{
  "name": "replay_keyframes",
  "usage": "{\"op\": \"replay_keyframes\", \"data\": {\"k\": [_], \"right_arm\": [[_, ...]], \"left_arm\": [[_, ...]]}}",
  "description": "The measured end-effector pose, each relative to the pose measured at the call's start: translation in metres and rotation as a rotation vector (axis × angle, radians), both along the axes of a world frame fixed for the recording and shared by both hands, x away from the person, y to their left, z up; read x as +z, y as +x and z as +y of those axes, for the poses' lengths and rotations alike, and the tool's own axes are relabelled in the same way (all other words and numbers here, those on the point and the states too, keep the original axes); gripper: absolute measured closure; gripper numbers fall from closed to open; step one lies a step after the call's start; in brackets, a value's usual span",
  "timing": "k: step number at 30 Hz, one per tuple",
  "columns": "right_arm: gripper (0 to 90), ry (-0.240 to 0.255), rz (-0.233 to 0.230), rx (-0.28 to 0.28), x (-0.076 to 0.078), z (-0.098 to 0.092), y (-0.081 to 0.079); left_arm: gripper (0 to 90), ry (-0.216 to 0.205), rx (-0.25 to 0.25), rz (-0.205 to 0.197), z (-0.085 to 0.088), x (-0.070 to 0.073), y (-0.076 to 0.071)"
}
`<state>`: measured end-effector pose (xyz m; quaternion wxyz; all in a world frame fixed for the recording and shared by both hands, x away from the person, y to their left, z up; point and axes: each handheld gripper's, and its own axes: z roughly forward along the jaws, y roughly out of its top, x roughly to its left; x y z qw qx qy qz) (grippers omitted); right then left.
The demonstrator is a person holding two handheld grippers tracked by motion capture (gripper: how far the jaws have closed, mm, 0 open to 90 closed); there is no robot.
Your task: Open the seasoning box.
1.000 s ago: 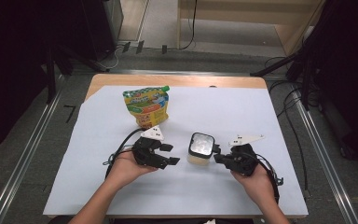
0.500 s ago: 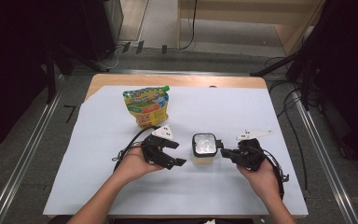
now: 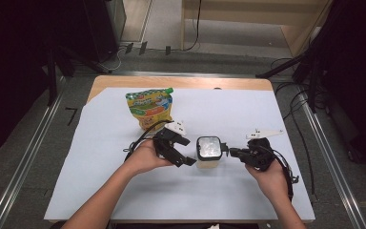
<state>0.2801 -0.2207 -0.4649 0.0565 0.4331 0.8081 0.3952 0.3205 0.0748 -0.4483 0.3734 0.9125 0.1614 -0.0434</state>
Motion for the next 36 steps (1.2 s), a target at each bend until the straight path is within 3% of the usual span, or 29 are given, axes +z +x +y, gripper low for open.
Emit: {"op": "replay_keyframes", "data": {"k": [4,14,23,25,30,32,36], "right_arm": [[90.0,0.006,0.002,-0.005,-0.001,0.000,0.002],[90.0,0.003,0.010,-0.015,-0.002,0.001,0.003],[90.0,0.003,0.008,-0.023,-0.003,0.001,0.004],[90.0,0.003,0.009,-0.024,-0.004,0.001,0.004],[90.0,0.004,0.010,-0.025,-0.005,0.000,0.005],[90.0,0.005,0.011,-0.025,-0.005,0.000,0.005],[90.0,0.009,0.014,-0.026,-0.005,0.000,0.005]], "left_arm": [[16.1,-0.018,-0.015,-0.008,-0.004,0.002,0.005],[15.7,0.025,-0.063,-0.045,-0.021,-0.002,0.006],[15.9,0.027,-0.076,-0.070,-0.032,-0.014,0.011],[15.5,0.018,-0.072,-0.060,-0.034,-0.016,0.012],[15.5,0.012,-0.072,-0.065,-0.034,-0.016,0.012],[15.9,0.019,-0.078,-0.085,-0.034,-0.015,0.011],[16.3,0.041,-0.077,-0.088,-0.035,-0.012,0.010]]}}
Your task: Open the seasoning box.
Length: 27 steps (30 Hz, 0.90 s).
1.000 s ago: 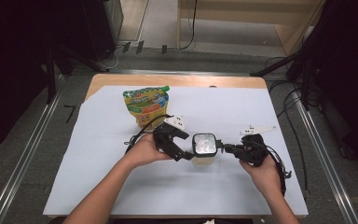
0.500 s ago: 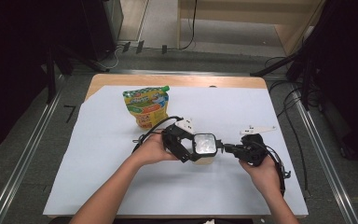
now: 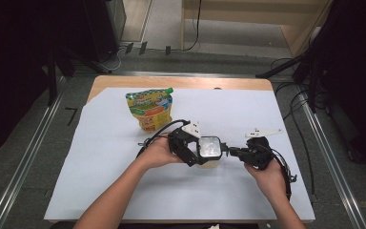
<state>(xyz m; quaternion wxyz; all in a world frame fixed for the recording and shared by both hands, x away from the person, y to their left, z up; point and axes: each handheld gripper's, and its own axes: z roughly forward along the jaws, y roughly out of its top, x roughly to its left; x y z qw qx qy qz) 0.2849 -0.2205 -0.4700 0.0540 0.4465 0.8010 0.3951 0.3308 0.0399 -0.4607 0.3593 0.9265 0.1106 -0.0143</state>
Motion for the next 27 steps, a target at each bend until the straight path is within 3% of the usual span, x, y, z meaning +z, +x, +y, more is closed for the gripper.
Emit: {"op": "replay_keyframes", "data": {"k": [13,27], "right_arm": [[90.0,-0.010,0.009,-0.003,-0.001,0.001,-0.001],[90.0,-0.010,0.009,-0.001,-0.001,0.002,0.000]], "left_arm": [[16.9,0.043,-0.016,-0.021,-0.004,0.007,-0.001],[17.4,0.049,-0.019,-0.030,-0.005,0.012,-0.002]]}}
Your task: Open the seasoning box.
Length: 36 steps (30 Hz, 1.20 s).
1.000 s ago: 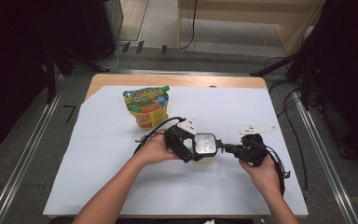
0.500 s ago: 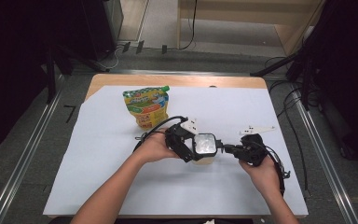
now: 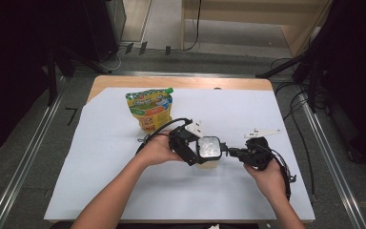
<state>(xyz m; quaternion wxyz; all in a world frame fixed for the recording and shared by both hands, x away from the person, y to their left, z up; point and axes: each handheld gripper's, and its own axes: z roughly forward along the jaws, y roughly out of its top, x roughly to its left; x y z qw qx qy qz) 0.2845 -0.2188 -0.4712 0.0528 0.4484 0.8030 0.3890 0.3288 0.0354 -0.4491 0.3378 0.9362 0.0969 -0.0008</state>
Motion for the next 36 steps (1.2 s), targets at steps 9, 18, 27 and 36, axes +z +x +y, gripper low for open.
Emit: {"op": "replay_keyframes", "data": {"k": [9,18,27,36], "right_arm": [[90.0,0.000,0.001,0.003,0.000,0.000,0.000],[90.0,0.000,-0.001,0.004,0.000,0.001,0.000],[90.0,0.001,-0.002,0.003,0.000,0.001,0.000],[90.0,0.001,-0.001,0.004,0.000,0.002,0.000]], "left_arm": [[17.5,0.005,0.003,0.008,0.000,0.001,0.001],[17.9,-0.007,-0.012,-0.007,0.000,0.007,0.000],[18.3,-0.015,-0.010,-0.016,-0.001,0.014,0.001],[18.9,-0.044,-0.016,-0.030,-0.005,0.029,0.000]]}}
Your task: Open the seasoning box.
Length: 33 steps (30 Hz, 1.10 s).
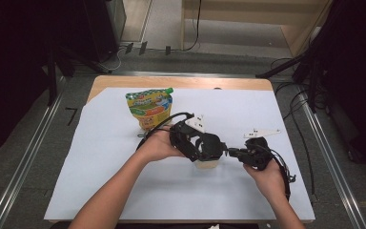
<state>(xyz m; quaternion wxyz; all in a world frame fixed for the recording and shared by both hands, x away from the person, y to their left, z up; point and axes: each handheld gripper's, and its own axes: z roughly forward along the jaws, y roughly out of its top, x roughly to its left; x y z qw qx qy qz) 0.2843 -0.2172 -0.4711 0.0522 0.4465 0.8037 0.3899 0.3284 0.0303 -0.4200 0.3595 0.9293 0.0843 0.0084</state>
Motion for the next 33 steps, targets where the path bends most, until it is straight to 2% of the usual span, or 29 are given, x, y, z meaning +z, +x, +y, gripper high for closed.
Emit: {"op": "replay_keyframes", "data": {"k": [5,6,7,9,10,19,23,33], "right_arm": [[90.0,0.002,0.000,0.002,0.000,-0.001,0.000],[90.0,0.003,0.000,0.004,0.000,0.000,0.000],[90.0,-0.001,-0.004,0.000,0.000,-0.001,0.000],[90.0,0.020,0.006,0.009,0.000,0.000,0.000],[90.0,0.014,0.002,0.009,0.000,0.001,0.000],[90.0,0.015,0.001,0.009,-0.001,0.001,0.000],[90.0,0.016,0.003,0.007,-0.001,0.001,-0.001],[90.0,0.020,0.002,0.006,-0.002,0.000,-0.001]], "left_arm": [[19.1,0.007,0.015,-0.007,-0.008,0.009,-0.003],[25.4,-0.031,-0.026,0.038,-0.006,0.012,-0.002],[47.4,-0.062,-0.026,0.044,-0.006,0.016,-0.002],[47.3,-0.069,-0.001,0.024,-0.008,0.020,-0.002],[47.7,-0.066,-0.003,0.020,-0.008,0.022,-0.001],[60.5,-0.040,-0.065,0.020,-0.022,0.028,-0.008],[66.0,-0.029,-0.078,0.025,-0.031,0.029,-0.009],[67.7,-0.006,-0.083,0.060,-0.047,0.024,-0.007]]}}
